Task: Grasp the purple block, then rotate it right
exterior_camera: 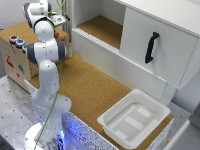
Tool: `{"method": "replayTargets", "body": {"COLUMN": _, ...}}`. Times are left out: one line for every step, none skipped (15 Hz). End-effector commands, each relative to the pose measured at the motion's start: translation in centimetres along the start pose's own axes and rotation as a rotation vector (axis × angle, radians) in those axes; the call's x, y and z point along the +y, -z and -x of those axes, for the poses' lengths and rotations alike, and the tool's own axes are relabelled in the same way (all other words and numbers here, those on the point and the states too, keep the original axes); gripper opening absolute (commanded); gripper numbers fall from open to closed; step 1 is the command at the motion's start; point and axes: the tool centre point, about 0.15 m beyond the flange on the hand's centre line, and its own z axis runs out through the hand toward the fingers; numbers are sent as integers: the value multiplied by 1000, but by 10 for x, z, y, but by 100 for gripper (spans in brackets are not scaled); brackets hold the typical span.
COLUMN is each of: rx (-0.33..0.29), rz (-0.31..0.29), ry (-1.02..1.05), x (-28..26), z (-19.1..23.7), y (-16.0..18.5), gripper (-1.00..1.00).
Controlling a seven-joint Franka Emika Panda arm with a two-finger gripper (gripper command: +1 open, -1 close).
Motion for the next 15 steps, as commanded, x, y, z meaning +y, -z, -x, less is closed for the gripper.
{"method": "replayTargets", "body": {"rx": -96, "rz": -54, "ry": -49, "x": 21, "z": -26, "y": -3, "gripper": -100}}
{"method": "replayTargets", "body": {"rx": -99, "rz": -51, "ry": -50, "x": 21, "z": -26, "y": -4, "gripper": -100}}
{"method": "replayTargets", "body": {"rx": -104, "rz": -48, "ry": -49, "x": 21, "z": -26, "y": -6, "gripper": -100}}
{"method": "replayTargets", "body": {"rx": -112, "rz": -42, "ry": -47, "x": 21, "z": -25, "y": -7, "gripper": -100}}
{"method": "replayTargets", "body": {"rx": -111, "rz": -36, "ry": -51, "x": 21, "z": -24, "y": -6, "gripper": -100}}
{"method": "replayTargets", "body": {"rx": -111, "rz": -31, "ry": -56, "x": 20, "z": -22, "y": -6, "gripper": -100}}
{"method": "replayTargets", "body": {"rx": -114, "rz": -24, "ry": -57, "x": 19, "z": -21, "y": -5, "gripper": -100}}
{"method": "replayTargets", "body": {"rx": -114, "rz": -22, "ry": -63, "x": 18, "z": -19, "y": -3, "gripper": -100}}
{"method": "replayTargets", "body": {"rx": -113, "rz": -18, "ry": -72, "x": 17, "z": -18, "y": -2, "gripper": -100}}
{"method": "replayTargets", "body": {"rx": -112, "rz": -7, "ry": -83, "x": 16, "z": -17, "y": 0, "gripper": -100}}
{"method": "replayTargets", "body": {"rx": -105, "rz": 5, "ry": -102, "x": 14, "z": -17, "y": 4, "gripper": -100}}
{"method": "replayTargets", "body": {"rx": -89, "rz": 13, "ry": -136, "x": 15, "z": -17, "y": 10, "gripper": -100}}
{"method": "replayTargets", "body": {"rx": -77, "rz": 19, "ry": -165, "x": 14, "z": -17, "y": 18, "gripper": -100}}
{"method": "replayTargets", "body": {"rx": -75, "rz": 27, "ry": -188, "x": 13, "z": -16, "y": 23, "gripper": -100}}
{"method": "replayTargets", "body": {"rx": -72, "rz": 34, "ry": -212, "x": 10, "z": -15, "y": 31, "gripper": -100}}
